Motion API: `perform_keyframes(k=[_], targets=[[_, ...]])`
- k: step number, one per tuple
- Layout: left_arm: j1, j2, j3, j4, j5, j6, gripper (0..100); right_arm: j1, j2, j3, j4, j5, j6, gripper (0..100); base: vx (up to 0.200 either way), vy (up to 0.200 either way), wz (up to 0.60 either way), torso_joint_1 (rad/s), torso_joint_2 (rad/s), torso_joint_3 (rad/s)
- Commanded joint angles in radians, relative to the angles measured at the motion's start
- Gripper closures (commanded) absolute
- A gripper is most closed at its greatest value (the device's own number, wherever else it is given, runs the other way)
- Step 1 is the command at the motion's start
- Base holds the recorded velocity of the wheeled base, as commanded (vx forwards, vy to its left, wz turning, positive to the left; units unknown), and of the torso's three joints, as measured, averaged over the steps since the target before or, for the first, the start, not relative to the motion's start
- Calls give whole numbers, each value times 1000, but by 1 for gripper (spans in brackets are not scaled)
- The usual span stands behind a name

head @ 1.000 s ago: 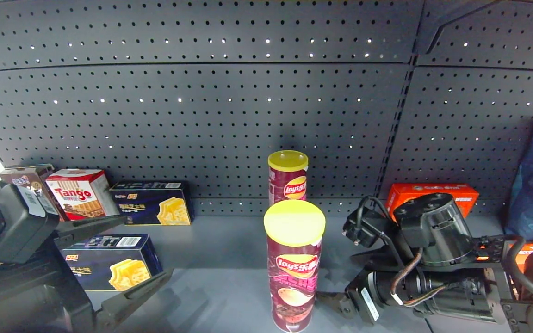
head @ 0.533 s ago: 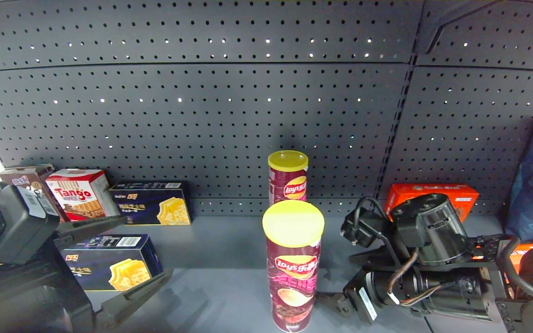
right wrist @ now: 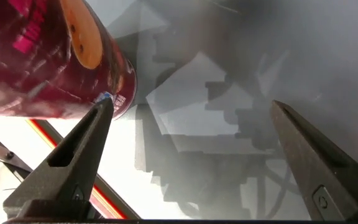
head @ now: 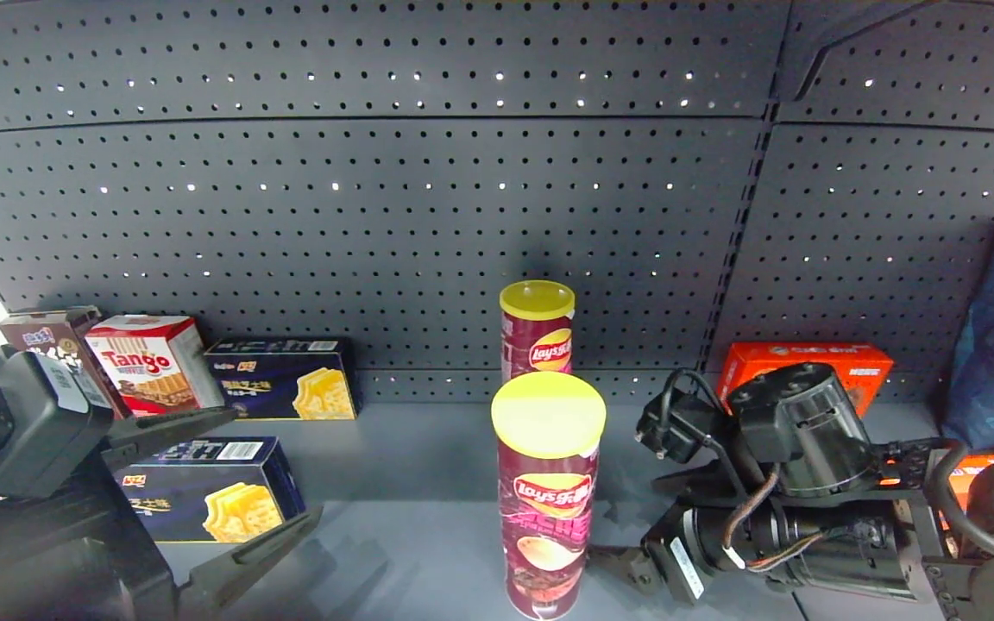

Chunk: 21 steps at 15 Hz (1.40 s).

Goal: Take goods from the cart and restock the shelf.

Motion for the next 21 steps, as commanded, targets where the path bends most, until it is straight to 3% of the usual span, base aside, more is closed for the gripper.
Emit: perform_keyframes(k=[1, 4, 8, 10, 12, 13, 14, 15, 16, 18, 19, 21], targets=[[3, -29, 29, 0, 0, -14, 0, -35, -94, 5, 0, -3, 4, 0, 0, 0, 0, 0, 0, 0], [23, -92, 41, 2, 1, -36, 0, -127, -255, 8, 0, -17, 20, 0, 0, 0, 0, 0, 0, 0], [176, -319, 61, 8, 1, -56, 0, -379, -650, 143, 1, -88, 12, 0, 0, 0, 0, 0, 0, 0], [219, -445, 137, 17, 7, -62, 0, -423, -782, 232, 0, -192, 24, 0, 0, 0, 0, 0, 0, 0], [262, -670, 293, 126, 55, -62, 0, -474, -1012, 459, 1, -305, 26, 0, 0, 0, 0, 0, 0, 0], [262, -670, 293, 126, 55, -62, 0, -474, -1012, 459, 1, -305, 26, 0, 0, 0, 0, 0, 0, 0], [268, -884, 393, 253, 73, -60, 0, -591, -1204, 605, 12, -335, 38, 0, 0, 0, 0, 0, 0, 0], [270, -997, 427, 325, 78, -56, 0, -672, -1307, 670, 26, -325, 40, 0, 0, 0, 0, 0, 0, 0], [271, -990, 425, 333, 95, -62, 0, -721, -1390, 711, 52, -318, 41, 0, 0, 0, 0, 0, 0, 0], [271, -982, 428, 322, 95, -66, 0, -735, -1598, 759, 170, -292, 26, 0, 0, 0, 0, 0, 0, 0], [270, -982, 428, 324, 76, -66, 0, -759, -1660, 743, 221, -201, 23, 0, 0, 0, 0, 0, 0, 0], [270, -982, 428, 327, 70, -68, 0, -761, -1660, 752, 190, -92, 26, 0, 0, 0, 0, 0, 0, 0]])
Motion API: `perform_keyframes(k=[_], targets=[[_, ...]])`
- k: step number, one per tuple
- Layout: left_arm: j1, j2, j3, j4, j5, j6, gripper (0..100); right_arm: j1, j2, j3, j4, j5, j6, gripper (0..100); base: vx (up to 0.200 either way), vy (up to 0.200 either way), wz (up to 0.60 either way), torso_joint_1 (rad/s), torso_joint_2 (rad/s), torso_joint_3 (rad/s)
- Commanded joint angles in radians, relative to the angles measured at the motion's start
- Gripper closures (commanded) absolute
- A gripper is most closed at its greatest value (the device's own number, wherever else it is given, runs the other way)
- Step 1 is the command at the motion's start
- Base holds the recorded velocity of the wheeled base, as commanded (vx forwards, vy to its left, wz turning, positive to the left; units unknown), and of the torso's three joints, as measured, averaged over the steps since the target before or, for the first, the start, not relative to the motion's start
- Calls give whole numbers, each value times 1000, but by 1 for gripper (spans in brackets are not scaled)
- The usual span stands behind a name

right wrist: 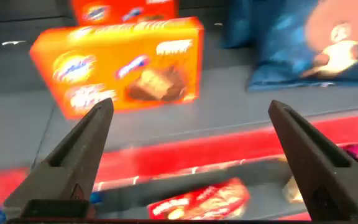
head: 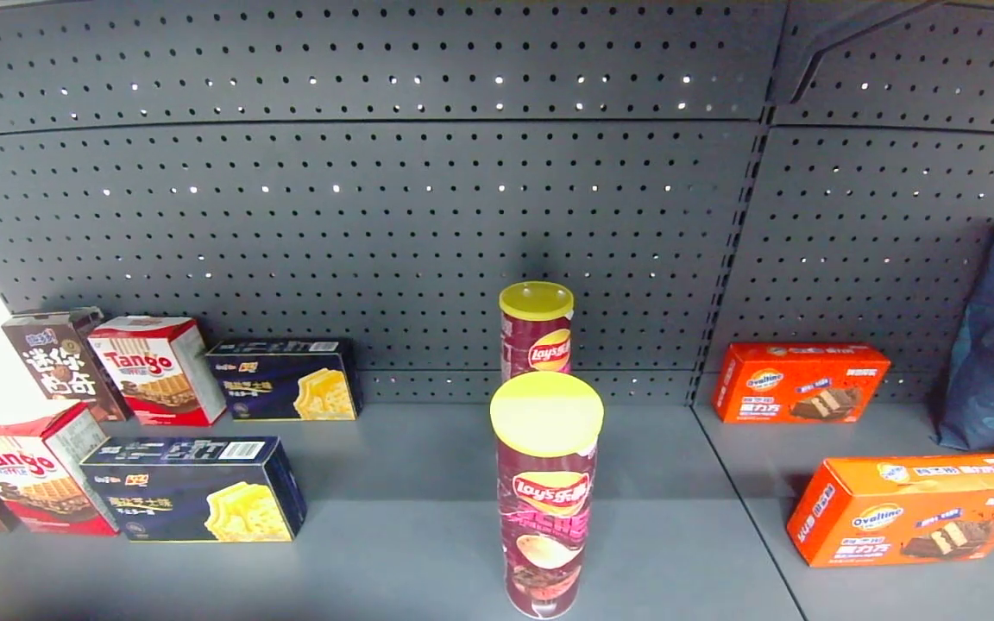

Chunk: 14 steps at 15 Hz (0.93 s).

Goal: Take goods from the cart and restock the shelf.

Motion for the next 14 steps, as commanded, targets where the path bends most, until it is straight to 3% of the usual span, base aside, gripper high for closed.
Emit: perform_keyframes(k=[1, 2, 5, 10, 13, 14], targets=[[1, -29, 9, 2, -2, -1, 0, -35, -144, 43, 4, 104, 3, 0, 0, 0, 0, 0, 0, 0], [1, -29, 9, 2, -16, -1, 0, -35, -144, 43, 59, 204, -43, 0, 0, 0, 0, 0, 0, 0], [1, -29, 9, 2, -17, -1, 0, -35, -144, 44, 55, 204, -35, 0, 0, 0, 0, 0, 0, 0], [-4, -29, -5, 46, -175, -3, 0, -35, -144, 44, 55, 202, -35, 0, 0, 0, 0, 0, 0, 0], [36, 8, -18, 79, -117, -21, 0, -35, -144, 44, 55, 202, -35, 0, 0, 0, 0, 0, 0, 0], [141, 31, -17, 77, -34, -21, 0, -35, -144, 44, 55, 202, -35, 0, 0, 0, 0, 0, 0, 0]])
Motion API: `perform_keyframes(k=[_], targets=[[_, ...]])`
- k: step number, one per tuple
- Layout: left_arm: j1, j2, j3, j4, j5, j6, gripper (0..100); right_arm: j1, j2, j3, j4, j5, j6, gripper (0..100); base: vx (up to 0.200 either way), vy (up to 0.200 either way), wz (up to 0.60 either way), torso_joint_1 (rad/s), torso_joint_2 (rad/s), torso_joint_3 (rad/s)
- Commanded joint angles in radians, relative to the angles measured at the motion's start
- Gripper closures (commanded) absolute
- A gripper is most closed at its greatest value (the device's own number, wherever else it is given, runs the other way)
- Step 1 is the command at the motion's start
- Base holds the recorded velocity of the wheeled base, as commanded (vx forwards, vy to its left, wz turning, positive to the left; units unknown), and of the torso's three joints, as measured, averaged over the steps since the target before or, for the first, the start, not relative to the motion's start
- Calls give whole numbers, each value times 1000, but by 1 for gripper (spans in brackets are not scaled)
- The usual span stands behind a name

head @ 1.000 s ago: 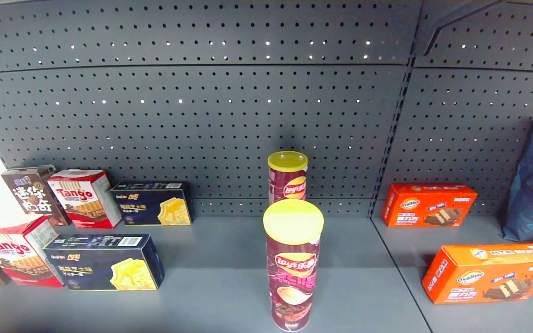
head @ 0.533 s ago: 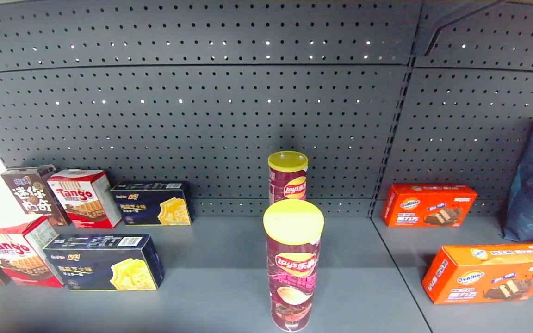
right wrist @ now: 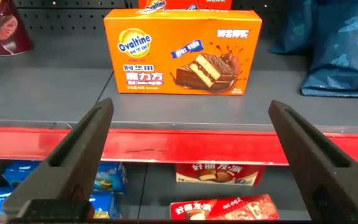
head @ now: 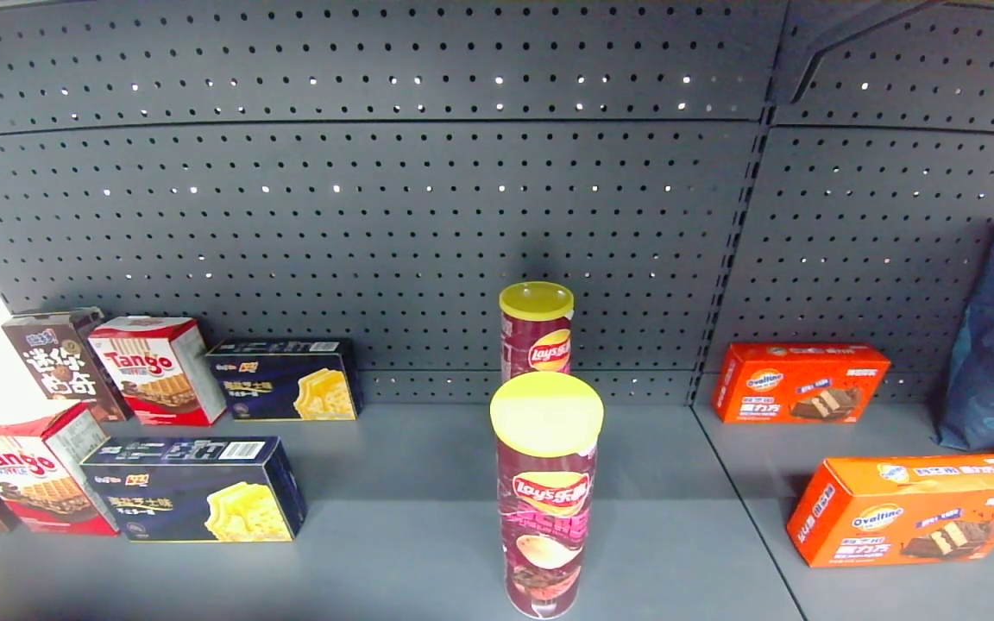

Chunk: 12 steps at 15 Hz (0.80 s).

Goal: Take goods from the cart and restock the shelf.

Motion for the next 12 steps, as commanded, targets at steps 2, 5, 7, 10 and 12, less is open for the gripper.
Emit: perform_keyframes(k=[2, 5, 7, 10, 12], targets=[[228, -16, -1, 1, 66, 3, 0, 0, 2, 0, 0, 1, 0, 0, 0, 0, 0, 0, 0, 0], [262, -25, 4, -17, 13, 32, 0, 0, 2, 0, 0, 1, 0, 0, 0, 0, 0, 0, 0, 0], [266, -17, -1, -7, -119, 15, 0, 0, 2, 0, 0, 1, 0, 0, 0, 0, 0, 0, 0, 0], [424, 47, 2, 1, 123, -13, 0, 0, 2, 0, 0, 1, 0, 0, 0, 0, 0, 0, 0, 0], [481, -42, 18, 1, 120, -37, 0, 0, 2, 0, 0, 1, 0, 0, 0, 0, 0, 0, 0, 0]])
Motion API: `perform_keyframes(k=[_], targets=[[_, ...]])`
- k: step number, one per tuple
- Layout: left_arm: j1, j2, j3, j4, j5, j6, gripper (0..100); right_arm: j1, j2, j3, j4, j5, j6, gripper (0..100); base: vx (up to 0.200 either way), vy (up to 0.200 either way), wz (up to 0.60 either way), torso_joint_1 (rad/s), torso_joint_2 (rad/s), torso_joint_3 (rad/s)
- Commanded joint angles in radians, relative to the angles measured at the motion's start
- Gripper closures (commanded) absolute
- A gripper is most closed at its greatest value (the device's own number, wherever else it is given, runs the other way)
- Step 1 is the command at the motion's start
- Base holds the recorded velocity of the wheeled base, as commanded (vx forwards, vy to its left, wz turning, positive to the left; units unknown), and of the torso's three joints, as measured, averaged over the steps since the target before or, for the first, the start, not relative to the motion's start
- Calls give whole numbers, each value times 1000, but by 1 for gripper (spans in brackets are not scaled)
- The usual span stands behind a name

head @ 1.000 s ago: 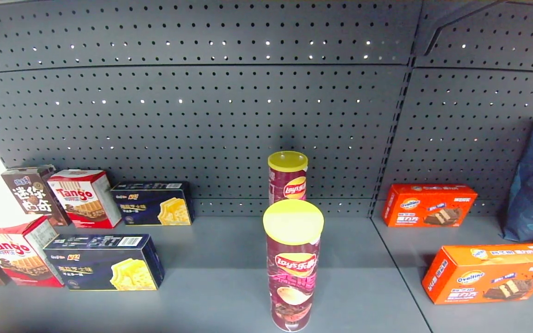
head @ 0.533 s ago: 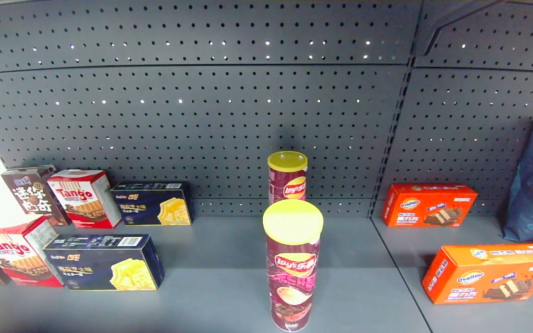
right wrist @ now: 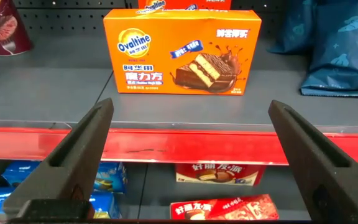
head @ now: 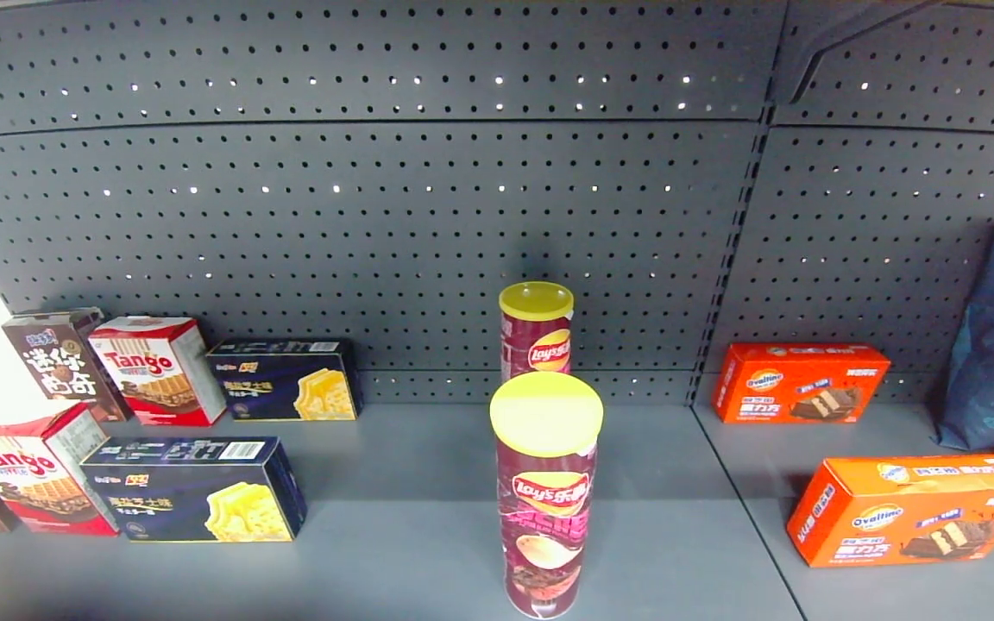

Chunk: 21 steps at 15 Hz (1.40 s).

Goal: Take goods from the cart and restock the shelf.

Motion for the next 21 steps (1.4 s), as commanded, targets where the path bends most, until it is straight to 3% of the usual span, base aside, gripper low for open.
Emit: perform_keyframes(k=[1, 5, 6, 7, 8, 9, 11, 12, 13, 21], targets=[[72, -69, 15, 3, 3, -25, 0, 0, 2, 0, 0, 1, 0, 0, 0, 0, 0, 0, 0, 0], [53, 40, 15, 1, 2, -25, 0, 0, 2, 0, 0, 1, 0, 0, 0, 0, 0, 0, 0, 0], [-7, 46, 18, -5, 0, -20, 0, 0, 2, 0, 0, 1, 0, 0, 0, 0, 0, 0, 0, 0], [-133, 29, 18, -3, 3, -24, 0, 0, 2, 0, 0, 1, 0, 0, 0, 0, 0, 0, 0, 0], [-201, -3, 18, -2, 5, -24, 0, 0, 2, 0, 0, 1, 0, 0, 0, 0, 0, 0, 0, 0], [-317, -95, 17, -2, 5, -24, 0, 0, 2, 0, 0, 1, 0, 0, 0, 0, 0, 0, 0, 0], [-323, -134, 21, -9, 3, -36, 0, 0, 2, 0, 0, 1, 0, 0, 0, 0, 0, 0, 0, 0], [-322, -134, 23, -15, 37, -97, 0, 0, 2, 0, 0, 1, 0, 0, 0, 0, 0, 0, 0, 0], [-322, -134, 21, -15, 48, -134, 0, 0, 2, 0, 0, 1, 0, 0, 0, 0, 0, 0, 0, 0], [-320, -134, 21, -14, 48, -137, 0, 2, 2, 0, 1, 1, -2, 0, 0, 0, 0, 0, 0, 0]])
